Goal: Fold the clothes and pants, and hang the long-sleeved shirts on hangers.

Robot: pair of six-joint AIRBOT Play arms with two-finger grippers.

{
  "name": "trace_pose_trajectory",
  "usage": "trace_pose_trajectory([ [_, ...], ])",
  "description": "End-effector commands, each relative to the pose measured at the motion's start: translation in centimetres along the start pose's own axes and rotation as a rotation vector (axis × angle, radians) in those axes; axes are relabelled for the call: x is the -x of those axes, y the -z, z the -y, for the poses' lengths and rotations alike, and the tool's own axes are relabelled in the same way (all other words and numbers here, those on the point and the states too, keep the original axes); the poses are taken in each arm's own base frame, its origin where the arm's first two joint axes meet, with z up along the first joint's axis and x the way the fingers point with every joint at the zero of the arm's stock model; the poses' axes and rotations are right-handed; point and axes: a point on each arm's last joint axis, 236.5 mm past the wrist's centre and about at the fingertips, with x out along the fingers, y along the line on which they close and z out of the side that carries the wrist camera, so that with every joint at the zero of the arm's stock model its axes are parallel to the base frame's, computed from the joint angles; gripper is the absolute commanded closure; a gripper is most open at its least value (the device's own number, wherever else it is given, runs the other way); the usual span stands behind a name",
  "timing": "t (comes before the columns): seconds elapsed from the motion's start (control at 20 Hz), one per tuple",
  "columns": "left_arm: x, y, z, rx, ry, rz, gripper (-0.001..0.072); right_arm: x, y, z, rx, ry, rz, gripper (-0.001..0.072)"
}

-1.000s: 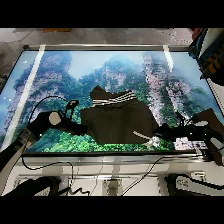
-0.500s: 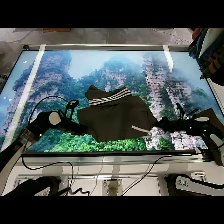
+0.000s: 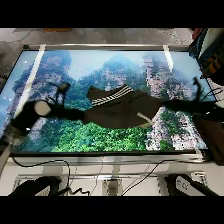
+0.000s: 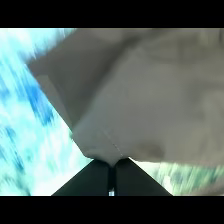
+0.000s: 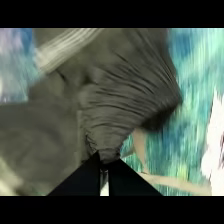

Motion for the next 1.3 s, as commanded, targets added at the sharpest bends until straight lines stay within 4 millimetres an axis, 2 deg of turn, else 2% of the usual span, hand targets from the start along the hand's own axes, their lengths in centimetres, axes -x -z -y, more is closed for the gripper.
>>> trace_pose_trajectory([
  [0.0, 9.9, -8.7, 1.2, -0.042, -0.012, 0.308, 0.0698, 6.8, -6.3, -8.3, 0.238, 0.039, 0.2, 0.0687],
  [0.1, 16.9, -11.7, 3.2, -0.089, -0.009, 0.495, 0.0698, 11.1, -8.2, -14.0, 0.371, 0.06, 0.313, 0.0687],
  [0.15, 20.1, -12.5, 4.3, -0.111, -0.005, 0.581, 0.0697, 13.2, -8.6, -16.8, 0.445, 0.074, 0.366, 0.0687],
  [0.25, 26.3, -12.8, 6.2, -0.147, 0.003, 0.754, 0.0698, 16.8, -8.5, -21.6, 0.528, 0.099, 0.455, 0.0687],
  [0.35, 31.9, -11.9, 7.9, -0.179, 0.011, 0.902, 0.0698, 19.8, -7.5, -25.9, 0.571, 0.106, 0.528, 0.0687],
  [0.45, 36.9, -10.4, 9.3, -0.207, 0.022, 1.034, 0.0697, 22.1, -6.1, -29.1, 0.605, 0.114, 0.589, 0.0687],
  [0.6, 43.3, -8.2, 10.6, -0.248, 0.003, 1.221, 0.0699, 24.3, -3.9, -32.5, 0.619, 0.111, 0.657, 0.0687],
  [0.7, 45.5, -7.4, 10.1, -0.267, -0.054, 1.284, 0.07, 24.6, -3.5, -33.0, 0.588, 0.096, 0.666, 0.0687],
  [0.75, 45.5, -7.5, 9.4, -0.245, -0.079, 1.284, 0.0701, 24.4, -3.7, -32.5, 0.576, 0.102, 0.66, 0.0687],
  [0.8, 44.7, -7.9, 8.5, -0.206, -0.094, 1.26, 0.0701, 24.0, -4.2, -31.7, 0.557, 0.106, 0.646, 0.0687],
  [0.85, 42.8, -8.5, 7.4, -0.177, -0.118, 1.198, 0.0701, 23.2, -4.7, -30.2, 0.524, 0.109, 0.621, 0.0687],
  [0.95, 36.4, -9.8, 5.0, -0.132, -0.156, 0.988, 0.0701, 20.5, -5.9, -25.8, 0.409, 0.119, 0.546, 0.0687],
  [1.1, 24.4, -12.6, 1.0, -0.077, -0.191, 0.679, 0.07, 14.8, -6.9, -16.7, 0.191, 0.136, 0.401, 0.0687],
  [1.25, 13.1, -15.4, -2.5, -0.054, -0.199, 0.512, 0.0699, 8.2, -6.5, -6.2, -0.067, 0.159, 0.286, 0.0686],
])
